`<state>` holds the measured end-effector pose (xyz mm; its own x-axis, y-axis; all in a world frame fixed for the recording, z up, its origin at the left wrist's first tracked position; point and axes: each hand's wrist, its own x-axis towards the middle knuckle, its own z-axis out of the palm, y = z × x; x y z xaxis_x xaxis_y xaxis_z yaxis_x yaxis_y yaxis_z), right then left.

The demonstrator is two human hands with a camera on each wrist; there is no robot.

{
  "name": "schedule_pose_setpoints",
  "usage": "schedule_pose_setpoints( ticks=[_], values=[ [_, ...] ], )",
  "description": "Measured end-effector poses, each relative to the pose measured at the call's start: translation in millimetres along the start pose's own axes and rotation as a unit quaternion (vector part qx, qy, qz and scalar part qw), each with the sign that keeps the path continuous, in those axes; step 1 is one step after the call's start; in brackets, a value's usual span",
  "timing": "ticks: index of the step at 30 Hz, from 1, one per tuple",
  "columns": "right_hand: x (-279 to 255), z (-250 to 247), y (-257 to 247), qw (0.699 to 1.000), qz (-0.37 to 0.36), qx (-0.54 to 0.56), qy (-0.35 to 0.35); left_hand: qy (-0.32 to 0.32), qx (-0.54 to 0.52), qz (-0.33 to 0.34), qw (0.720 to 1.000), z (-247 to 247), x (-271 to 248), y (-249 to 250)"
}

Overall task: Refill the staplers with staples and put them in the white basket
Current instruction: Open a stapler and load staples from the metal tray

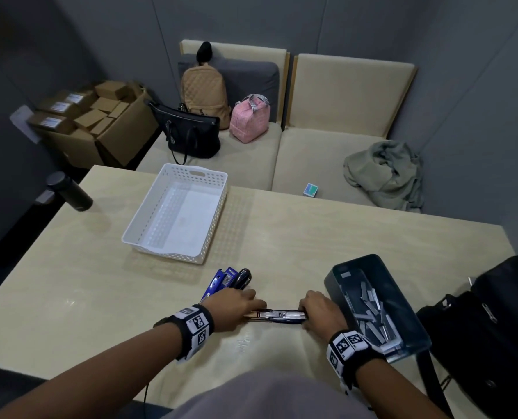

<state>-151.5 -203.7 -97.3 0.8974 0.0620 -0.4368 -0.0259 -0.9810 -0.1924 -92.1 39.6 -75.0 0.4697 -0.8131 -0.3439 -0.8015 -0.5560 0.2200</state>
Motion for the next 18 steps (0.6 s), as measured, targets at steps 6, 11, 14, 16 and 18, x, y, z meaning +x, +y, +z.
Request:
schedule_pose_setpoints(
  ticks=[6,11,14,16,18],
  values=[
    [-4,4,1,0.999,-0.036,-0.010,-0.018,-0.030,0.059,0.080,0.995,16,5,18],
    [-8,-13,10,0.994,-0.069,0.061,-0.057,-0.063,0.092,0.103,0.988,14,23,13],
    [-19,-41,18,0.984,-0.103,0.144,-0.006,-0.061,0.096,0.107,0.988,16,28,10],
    [-25,-60,30,0.974,-0.092,0.198,0.059,-0.056,0.088,0.102,0.989,19,29,9],
    [-28,-73,51,0.962,-0.056,0.238,0.123,-0.050,0.082,0.105,0.990,19,31,9]
  ],
)
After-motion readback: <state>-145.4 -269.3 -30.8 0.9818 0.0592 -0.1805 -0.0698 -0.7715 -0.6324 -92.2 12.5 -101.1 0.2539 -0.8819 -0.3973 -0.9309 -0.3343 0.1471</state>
